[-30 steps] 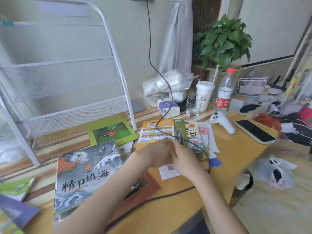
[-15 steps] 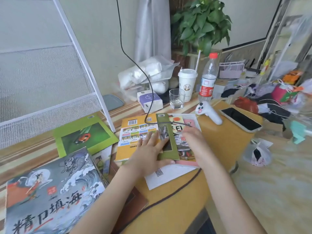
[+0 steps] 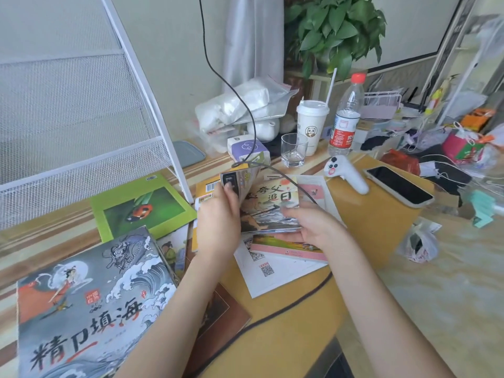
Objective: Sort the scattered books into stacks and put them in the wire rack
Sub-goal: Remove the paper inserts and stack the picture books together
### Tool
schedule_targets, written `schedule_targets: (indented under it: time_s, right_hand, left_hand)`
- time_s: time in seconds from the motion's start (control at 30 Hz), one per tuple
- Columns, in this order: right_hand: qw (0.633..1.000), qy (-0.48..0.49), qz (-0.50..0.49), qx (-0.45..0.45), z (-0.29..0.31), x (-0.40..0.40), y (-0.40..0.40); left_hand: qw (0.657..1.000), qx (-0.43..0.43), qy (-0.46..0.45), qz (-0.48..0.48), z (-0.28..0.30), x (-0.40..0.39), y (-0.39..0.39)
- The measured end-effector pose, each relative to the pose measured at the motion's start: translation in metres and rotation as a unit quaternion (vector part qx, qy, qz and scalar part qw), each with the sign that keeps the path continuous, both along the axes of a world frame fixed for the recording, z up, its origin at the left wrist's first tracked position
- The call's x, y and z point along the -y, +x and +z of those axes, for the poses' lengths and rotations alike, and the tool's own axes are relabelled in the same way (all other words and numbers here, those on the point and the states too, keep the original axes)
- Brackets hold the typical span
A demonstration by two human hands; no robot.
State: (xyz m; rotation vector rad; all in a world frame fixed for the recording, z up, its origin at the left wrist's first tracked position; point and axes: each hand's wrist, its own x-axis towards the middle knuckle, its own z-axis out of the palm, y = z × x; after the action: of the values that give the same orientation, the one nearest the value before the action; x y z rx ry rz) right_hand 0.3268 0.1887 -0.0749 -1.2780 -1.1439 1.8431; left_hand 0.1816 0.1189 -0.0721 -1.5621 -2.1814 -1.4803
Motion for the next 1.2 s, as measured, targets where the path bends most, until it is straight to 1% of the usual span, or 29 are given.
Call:
schedule_targets:
  time_s: [0.1, 0.2, 0.3, 0.43, 0.53, 0.6, 0.67, 0.73, 0.8, 0.87, 0.93, 0.97, 1.0, 1.03, 1.07, 1.1, 1.13, 1.17, 1.2]
  right_hand:
    - [0.992, 0.082, -0.085, 0.040, 0.005, -0.001, 0.004]
    - [0.967, 0.161, -0.163, 0.113, 0.018, -0.006, 0.023]
    - [0.947, 0.205, -0.207, 0.135, 0.030, -0.010, 0.043]
    - [0.946, 0.180, -0.244, 0.112, 0.037, -0.011, 0.061]
    - [0.953, 0.113, -0.278, 0.039, 0.036, -0.010, 0.072]
    - [0.956, 0.076, -0.283, -0.009, 0.036, -0.010, 0.080]
    - [0.963, 0.052, -0.264, -0.028, 0.037, -0.010, 0.086]
    - [0.969, 0.038, -0.243, -0.034, 0.033, -0.011, 0.087]
    - [0.971, 0.024, -0.237, -0.037, 0.027, -0.012, 0.084]
    - [0.971, 0.012, -0.236, -0.038, 0.021, -0.014, 0.080]
    - [0.972, 0.006, -0.231, -0.035, 0.014, -0.015, 0.078]
    - [0.973, 0.003, -0.228, -0.035, 0.012, -0.015, 0.078]
    - [0.974, -0.001, -0.223, -0.037, 0.010, -0.015, 0.077]
    - [0.975, -0.005, -0.220, -0.040, 0.008, -0.015, 0.077]
    - [0.975, -0.008, -0.218, -0.043, 0.008, -0.014, 0.076]
    - [0.975, -0.010, -0.216, -0.045, 0.008, -0.014, 0.076]
    - [0.977, -0.012, -0.210, -0.047, 0.008, -0.014, 0.077]
    - [0.979, -0.015, -0.197, -0.045, 0.008, -0.014, 0.077]
    - [0.984, -0.016, -0.175, -0.038, 0.009, -0.013, 0.077]
  left_hand:
    - [1.000, 0.012, 0.012, 0.021, -0.002, -0.003, -0.004]
    - [1.000, 0.011, 0.010, 0.018, -0.003, -0.004, -0.005]
    - [1.000, 0.003, 0.000, 0.005, -0.004, -0.004, -0.004]
    - [1.000, -0.001, 0.002, -0.015, -0.004, -0.003, -0.003]
    - [1.000, -0.016, 0.003, -0.018, -0.003, -0.001, 0.000]
    - [0.999, -0.040, -0.028, -0.017, -0.004, -0.001, 0.003]
    - [0.993, -0.086, -0.074, -0.039, -0.007, -0.001, 0.006]
    - [0.977, -0.147, -0.141, -0.067, -0.009, 0.001, 0.011]
    - [0.950, -0.219, -0.194, -0.111, -0.013, 0.001, 0.015]
    - [0.920, -0.275, -0.197, -0.199, -0.019, 0.000, 0.019]
    - [0.889, -0.282, -0.216, -0.288, -0.022, 0.002, 0.025]
    - [0.885, -0.263, -0.220, -0.314, -0.022, 0.002, 0.029]
    - [0.889, -0.219, -0.227, -0.333, -0.023, 0.004, 0.032]
    - [0.898, -0.140, -0.234, -0.345, -0.017, 0.005, 0.038]
    - [0.905, -0.032, -0.237, -0.352, -0.012, 0.005, 0.041]
    - [0.902, 0.092, -0.234, -0.352, -0.005, 0.002, 0.042]
    - [0.884, 0.231, -0.229, -0.335, 0.001, -0.004, 0.040]
    - [0.841, 0.385, -0.221, -0.309, 0.008, -0.012, 0.034]
    - [0.772, 0.518, -0.208, -0.302, 0.012, -0.018, 0.027]
